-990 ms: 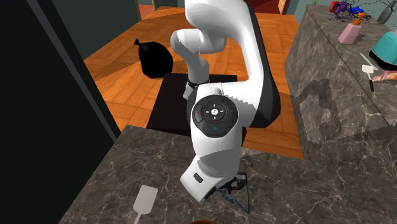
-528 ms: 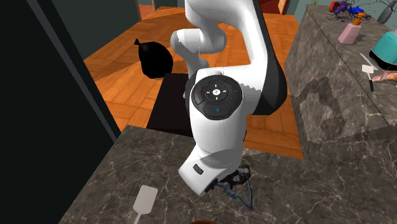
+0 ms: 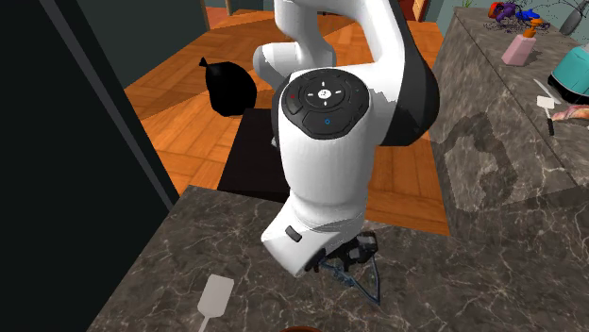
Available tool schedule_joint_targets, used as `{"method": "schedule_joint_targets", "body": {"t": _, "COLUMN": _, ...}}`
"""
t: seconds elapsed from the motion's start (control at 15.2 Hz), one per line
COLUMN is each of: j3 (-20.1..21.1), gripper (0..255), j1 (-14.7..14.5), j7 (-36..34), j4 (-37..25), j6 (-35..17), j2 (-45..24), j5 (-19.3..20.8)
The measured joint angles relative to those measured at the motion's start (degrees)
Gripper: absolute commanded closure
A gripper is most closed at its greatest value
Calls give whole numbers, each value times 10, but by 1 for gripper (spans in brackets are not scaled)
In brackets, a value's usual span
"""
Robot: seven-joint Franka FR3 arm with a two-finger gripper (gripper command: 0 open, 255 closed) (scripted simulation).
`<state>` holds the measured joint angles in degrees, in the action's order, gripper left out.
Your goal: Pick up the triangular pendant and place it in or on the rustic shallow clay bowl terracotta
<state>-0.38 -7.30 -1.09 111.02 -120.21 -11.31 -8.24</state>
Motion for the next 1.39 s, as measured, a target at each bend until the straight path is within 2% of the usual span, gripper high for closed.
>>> {"method": "schedule_joint_targets", "body": {"t": 0.4, "j3": -14, "gripper": 255, "j1": 25, "j7": 31, "j4": -134, "j6": 57, "j2": -82, "j5": 0}}
{"method": "schedule_joint_targets", "body": {"t": 0.73, "j3": -23, "gripper": 255, "j1": 53, "j7": 56, "j4": -309, "j6": 127, "j2": -191, "j5": -2}}
{"method": "schedule_joint_targets", "body": {"t": 0.99, "j3": -25, "gripper": 255, "j1": 75, "j7": 69, "j4": -476, "j6": 194, "j2": -292, "j5": -4}}
{"method": "schedule_joint_targets", "body": {"t": 1.12, "j3": -25, "gripper": 255, "j1": 77, "j7": 71, "j4": -493, "j6": 197, "j2": -307, "j5": -5}}
{"method": "schedule_joint_targets", "body": {"t": 1.39, "j3": -25, "gripper": 255, "j1": 78, "j7": 74, "j4": -480, "j6": 175, "j2": -316, "j5": -6}}
